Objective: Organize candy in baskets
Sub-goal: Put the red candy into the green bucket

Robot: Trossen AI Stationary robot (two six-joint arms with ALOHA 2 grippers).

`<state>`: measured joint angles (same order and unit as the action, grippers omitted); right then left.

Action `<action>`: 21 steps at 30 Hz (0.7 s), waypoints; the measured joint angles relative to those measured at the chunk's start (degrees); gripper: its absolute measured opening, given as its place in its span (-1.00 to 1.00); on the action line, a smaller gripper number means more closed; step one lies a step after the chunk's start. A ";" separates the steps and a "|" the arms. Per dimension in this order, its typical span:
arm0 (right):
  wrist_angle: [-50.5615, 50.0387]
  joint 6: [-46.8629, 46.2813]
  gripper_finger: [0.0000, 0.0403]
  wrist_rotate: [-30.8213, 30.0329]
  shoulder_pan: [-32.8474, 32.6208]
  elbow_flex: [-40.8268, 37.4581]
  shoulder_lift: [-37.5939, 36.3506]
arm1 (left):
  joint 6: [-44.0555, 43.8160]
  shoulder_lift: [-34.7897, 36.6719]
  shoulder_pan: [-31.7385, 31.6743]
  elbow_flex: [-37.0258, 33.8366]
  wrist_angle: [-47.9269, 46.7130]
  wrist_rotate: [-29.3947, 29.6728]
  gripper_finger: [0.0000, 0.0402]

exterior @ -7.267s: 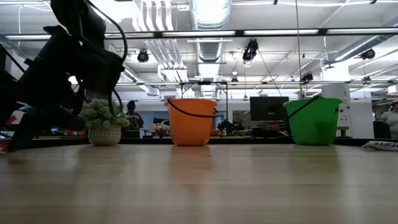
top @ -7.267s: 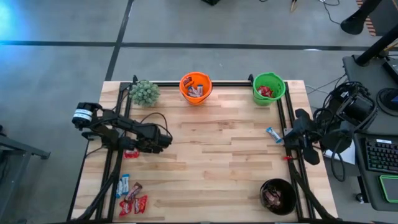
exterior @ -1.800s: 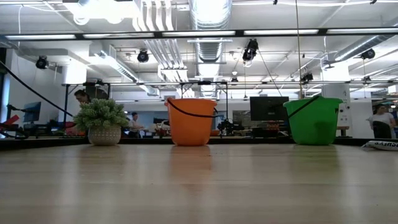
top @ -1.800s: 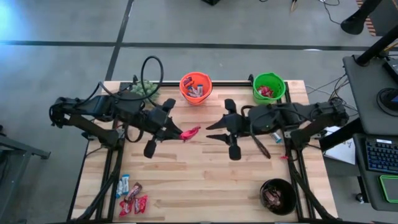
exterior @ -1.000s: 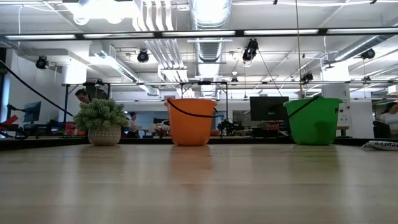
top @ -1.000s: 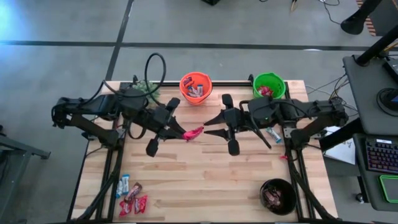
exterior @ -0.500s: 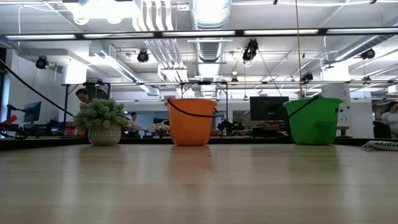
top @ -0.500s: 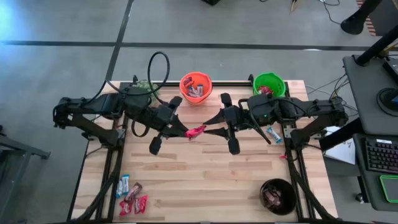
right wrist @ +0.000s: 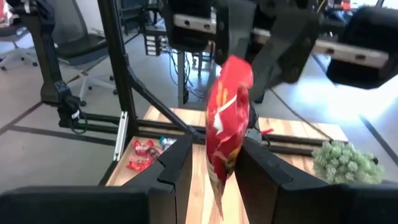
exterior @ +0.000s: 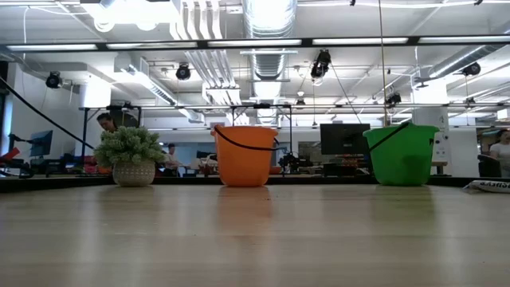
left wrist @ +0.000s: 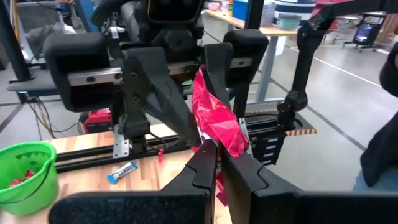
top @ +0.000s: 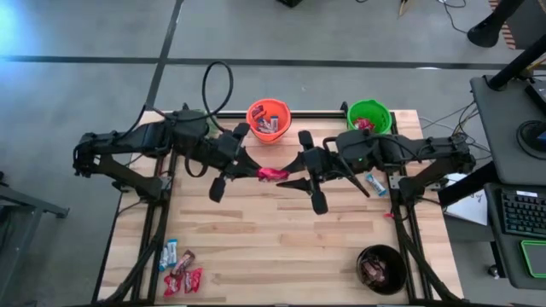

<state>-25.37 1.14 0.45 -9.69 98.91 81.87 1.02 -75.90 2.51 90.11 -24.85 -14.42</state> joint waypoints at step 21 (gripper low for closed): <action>-0.70 -5.58 -0.92 -2.21 3.51 0.14 0.07 | 1.10 -0.24 -1.37 -0.02 -1.97 2.52 -1.00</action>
<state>-26.07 -4.44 -1.76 -6.18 99.05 81.93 2.12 -76.14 1.15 90.08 -26.81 -11.90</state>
